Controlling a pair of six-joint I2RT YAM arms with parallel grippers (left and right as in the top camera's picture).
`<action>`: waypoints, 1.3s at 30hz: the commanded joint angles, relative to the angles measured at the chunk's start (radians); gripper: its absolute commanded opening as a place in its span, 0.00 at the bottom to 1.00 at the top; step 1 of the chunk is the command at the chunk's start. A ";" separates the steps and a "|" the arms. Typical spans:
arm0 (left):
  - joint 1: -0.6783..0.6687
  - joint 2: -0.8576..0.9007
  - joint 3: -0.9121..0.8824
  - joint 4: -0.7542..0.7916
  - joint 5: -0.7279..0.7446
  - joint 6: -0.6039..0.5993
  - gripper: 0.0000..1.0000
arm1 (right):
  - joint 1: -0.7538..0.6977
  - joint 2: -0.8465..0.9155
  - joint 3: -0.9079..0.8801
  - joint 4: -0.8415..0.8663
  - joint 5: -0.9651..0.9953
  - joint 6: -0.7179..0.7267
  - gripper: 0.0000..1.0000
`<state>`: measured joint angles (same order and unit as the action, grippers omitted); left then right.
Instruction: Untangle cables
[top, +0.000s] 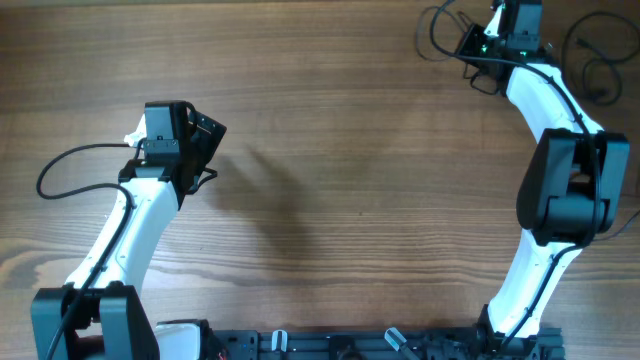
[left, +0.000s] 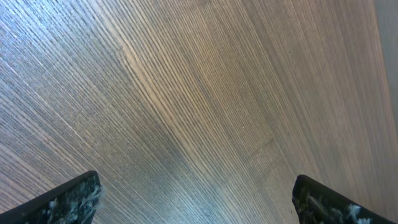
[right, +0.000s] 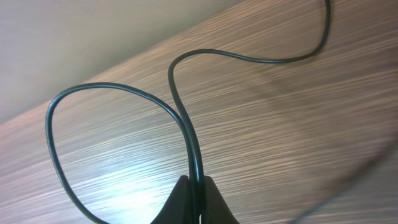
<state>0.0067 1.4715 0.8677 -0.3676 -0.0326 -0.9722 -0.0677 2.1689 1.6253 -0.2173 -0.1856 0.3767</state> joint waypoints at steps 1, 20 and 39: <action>0.003 -0.008 0.004 -0.001 -0.014 -0.008 1.00 | 0.008 -0.042 0.007 -0.047 -0.005 0.245 0.04; 0.003 -0.008 0.004 0.000 -0.014 -0.008 1.00 | 0.006 -0.664 0.007 -0.360 0.242 0.169 1.00; 0.003 -0.008 0.004 -0.001 -0.014 -0.008 1.00 | 0.012 -1.793 -0.526 -0.774 0.211 0.154 1.00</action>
<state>0.0071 1.4708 0.8673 -0.3676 -0.0330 -0.9749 -0.0612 0.3782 1.1145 -0.9054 0.0410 0.3866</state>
